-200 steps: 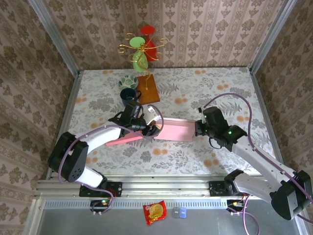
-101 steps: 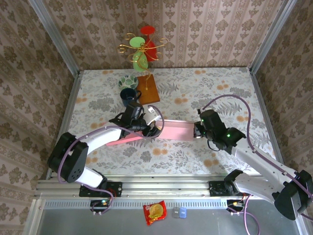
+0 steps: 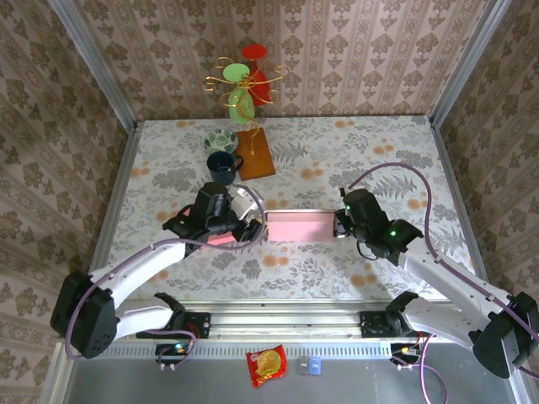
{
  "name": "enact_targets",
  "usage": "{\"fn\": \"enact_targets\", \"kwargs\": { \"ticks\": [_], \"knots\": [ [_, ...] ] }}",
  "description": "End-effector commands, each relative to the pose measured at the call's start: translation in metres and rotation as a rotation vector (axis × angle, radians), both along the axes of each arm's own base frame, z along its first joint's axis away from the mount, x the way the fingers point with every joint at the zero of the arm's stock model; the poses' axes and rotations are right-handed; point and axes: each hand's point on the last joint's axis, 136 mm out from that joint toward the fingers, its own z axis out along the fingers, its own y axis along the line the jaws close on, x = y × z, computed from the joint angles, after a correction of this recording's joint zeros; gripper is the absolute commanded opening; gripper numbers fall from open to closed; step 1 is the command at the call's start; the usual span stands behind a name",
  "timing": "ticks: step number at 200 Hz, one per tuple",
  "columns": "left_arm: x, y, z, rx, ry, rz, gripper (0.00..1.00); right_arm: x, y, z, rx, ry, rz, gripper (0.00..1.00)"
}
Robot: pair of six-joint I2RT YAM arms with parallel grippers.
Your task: Fold the paper box
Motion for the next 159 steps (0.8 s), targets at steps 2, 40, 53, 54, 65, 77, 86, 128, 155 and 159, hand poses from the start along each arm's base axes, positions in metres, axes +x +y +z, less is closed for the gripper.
{"fn": "enact_targets", "kwargs": {
  "ticks": [2, 40, 53, 54, 65, 77, 86, 128, 155, 159],
  "knots": [
    [-0.001, 0.011, 0.016, -0.104, 0.315, 0.110, 0.49, -0.004, -0.004, -0.005, -0.014, 0.003, -0.013, 0.00],
    [-0.008, 0.013, 0.041, -0.095, 0.427, 0.085, 0.41, -0.006, -0.004, -0.007, -0.014, 0.009, -0.005, 0.00],
    [-0.007, 0.011, 0.048, -0.109, 0.430, 0.069, 0.43, -0.006, -0.004, -0.007, -0.013, 0.008, -0.005, 0.00],
    [-0.007, 0.011, 0.048, -0.109, 0.431, 0.066, 0.43, -0.005, -0.004, -0.007, -0.013, 0.008, -0.005, 0.00],
    [-0.007, 0.008, 0.047, -0.087, 0.443, 0.046, 0.43, -0.006, -0.003, -0.007, -0.014, 0.009, -0.004, 0.00],
    [-0.011, 0.004, 0.043, -0.051, 0.463, 0.019, 0.43, -0.006, -0.004, -0.007, -0.013, 0.010, -0.006, 0.00],
    [-0.013, 0.003, 0.038, -0.016, 0.469, 0.005, 0.43, -0.007, -0.004, -0.007, -0.016, 0.012, -0.005, 0.00],
    [-0.011, -0.004, 0.029, 0.077, 0.440, -0.029, 0.43, -0.009, -0.006, -0.008, -0.012, 0.017, -0.008, 0.00],
    [-0.006, -0.004, 0.024, 0.129, 0.400, -0.020, 0.43, -0.010, -0.006, -0.008, -0.009, 0.019, -0.014, 0.00],
    [-0.005, -0.004, 0.023, 0.136, 0.394, -0.016, 0.43, -0.010, -0.006, -0.008, -0.010, 0.020, -0.014, 0.00]
  ]
}}
